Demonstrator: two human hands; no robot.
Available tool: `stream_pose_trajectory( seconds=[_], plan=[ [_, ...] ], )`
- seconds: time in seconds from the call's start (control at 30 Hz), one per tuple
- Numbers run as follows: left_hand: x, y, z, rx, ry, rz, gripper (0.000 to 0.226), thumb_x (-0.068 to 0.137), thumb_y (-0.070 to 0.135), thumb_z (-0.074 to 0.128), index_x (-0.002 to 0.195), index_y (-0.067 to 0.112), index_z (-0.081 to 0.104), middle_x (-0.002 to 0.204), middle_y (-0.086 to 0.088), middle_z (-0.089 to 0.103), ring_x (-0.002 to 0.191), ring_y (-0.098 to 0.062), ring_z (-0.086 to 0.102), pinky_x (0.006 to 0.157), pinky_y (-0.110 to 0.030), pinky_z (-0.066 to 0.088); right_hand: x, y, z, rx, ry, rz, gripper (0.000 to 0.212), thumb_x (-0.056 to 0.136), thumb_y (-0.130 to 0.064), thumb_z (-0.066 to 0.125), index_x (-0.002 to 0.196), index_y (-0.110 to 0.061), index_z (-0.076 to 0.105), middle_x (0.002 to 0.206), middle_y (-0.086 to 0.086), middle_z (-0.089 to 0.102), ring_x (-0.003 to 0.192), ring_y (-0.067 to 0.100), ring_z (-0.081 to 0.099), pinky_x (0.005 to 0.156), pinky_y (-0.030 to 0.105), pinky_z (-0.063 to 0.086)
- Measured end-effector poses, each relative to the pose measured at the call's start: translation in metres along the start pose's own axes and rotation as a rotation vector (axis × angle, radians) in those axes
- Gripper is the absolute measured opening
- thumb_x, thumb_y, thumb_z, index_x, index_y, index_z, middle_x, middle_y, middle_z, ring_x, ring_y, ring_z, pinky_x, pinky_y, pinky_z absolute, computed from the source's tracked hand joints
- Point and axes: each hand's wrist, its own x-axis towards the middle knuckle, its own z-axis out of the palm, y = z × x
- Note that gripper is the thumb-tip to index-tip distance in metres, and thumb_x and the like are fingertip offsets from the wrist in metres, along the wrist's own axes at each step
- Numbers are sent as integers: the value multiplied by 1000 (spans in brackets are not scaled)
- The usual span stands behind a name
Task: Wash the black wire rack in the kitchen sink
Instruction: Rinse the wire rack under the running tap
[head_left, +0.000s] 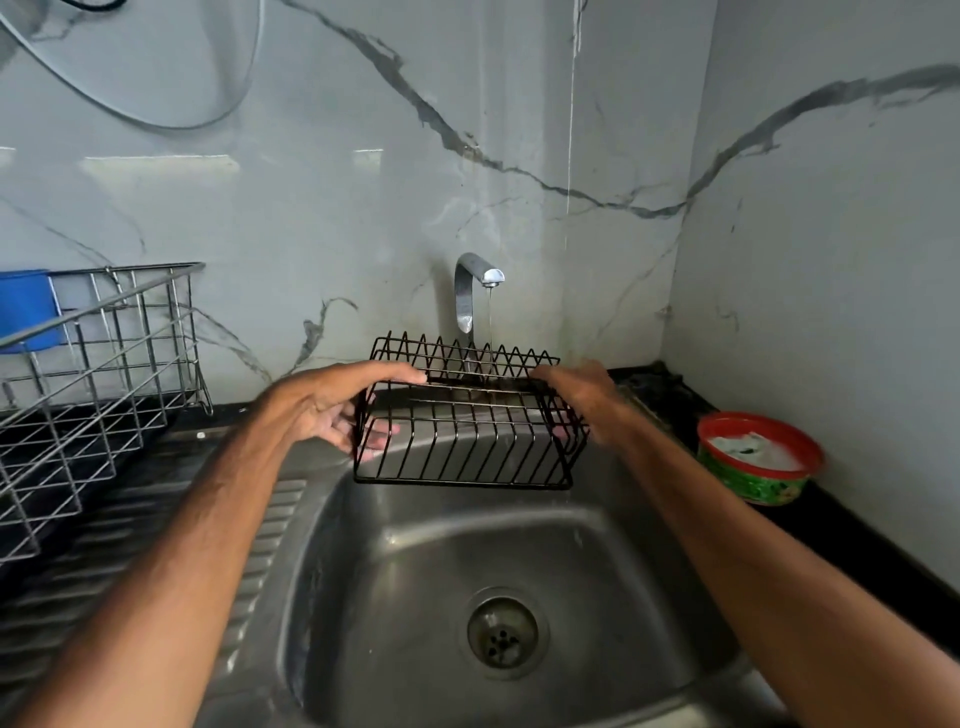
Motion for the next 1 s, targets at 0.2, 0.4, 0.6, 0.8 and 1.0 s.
stream_pose_trajectory(
  seconds=[0.2,0.4,0.6,0.8,1.0],
  plan=[
    [0,4,9,-60,17,-34,97,73,60,77,150,20,34,131,-35,58,85,-42,76,66,-43,63,-7,-15,-8,-203,-41,-172,46,93,-50,57,108,-6,60,101,6,62,89,22,59,80,40,54],
    [5,-1,8,-30,66,-100,90,77,63,73,144,13,39,134,-32,55,84,-40,77,65,-43,64,-47,-30,20,-740,-274,-652,70,103,-64,17,118,-9,57,118,17,64,106,27,60,100,56,47],
    [13,-7,4,-30,30,-129,69,85,68,62,116,7,61,96,-14,66,69,-33,73,65,-41,60,-95,-47,60,-849,-470,-882,79,102,-66,13,154,-8,25,160,19,28,149,30,25,120,58,23],
    [17,-14,0,-120,-30,-128,81,84,69,61,136,7,52,112,-26,65,79,-39,73,58,-40,59,-107,-73,36,-889,-595,-740,82,96,-73,12,158,-20,23,164,10,26,151,25,23,121,50,20],
    [19,-19,0,-210,-34,-148,97,81,66,68,156,17,31,138,-36,49,86,-44,75,54,-41,59,-55,-51,-9,-955,-339,-507,105,77,-93,-2,104,-15,62,105,7,68,97,22,63,105,56,41]
  ],
)
